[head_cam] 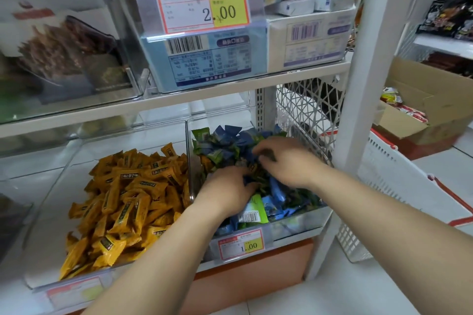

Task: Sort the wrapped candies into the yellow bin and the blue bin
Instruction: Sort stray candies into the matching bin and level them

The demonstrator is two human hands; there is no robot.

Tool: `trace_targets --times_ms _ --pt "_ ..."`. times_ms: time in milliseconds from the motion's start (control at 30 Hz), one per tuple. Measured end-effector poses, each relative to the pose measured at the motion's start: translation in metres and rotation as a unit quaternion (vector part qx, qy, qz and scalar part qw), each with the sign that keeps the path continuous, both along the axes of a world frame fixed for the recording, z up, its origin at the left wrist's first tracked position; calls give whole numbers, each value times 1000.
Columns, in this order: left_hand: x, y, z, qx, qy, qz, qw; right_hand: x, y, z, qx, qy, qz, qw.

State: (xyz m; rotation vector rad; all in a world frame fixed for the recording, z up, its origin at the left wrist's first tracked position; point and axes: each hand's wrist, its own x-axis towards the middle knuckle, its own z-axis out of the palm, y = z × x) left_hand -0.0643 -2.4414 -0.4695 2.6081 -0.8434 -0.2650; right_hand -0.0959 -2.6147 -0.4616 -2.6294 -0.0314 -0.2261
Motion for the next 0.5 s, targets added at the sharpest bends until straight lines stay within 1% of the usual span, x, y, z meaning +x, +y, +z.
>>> trace_targets --times_ms 100,167,300,400,500 --pt "-7 3 -6 -49 13 25 998 29 3 -2 -8 126 28 992" --pt "-9 5 -10 -80 16 43 996 39 1 -6 -28 160 46 986" --pt "-11 6 -17 -133 23 73 988 50 -2 -16 -78 144 62 985" --pt "-13 6 -19 -152 32 91 984 53 -3 -20 -99 127 54 985" --pt "-16 5 -20 -165 34 103 980 52 -2 -23 -150 131 57 978"
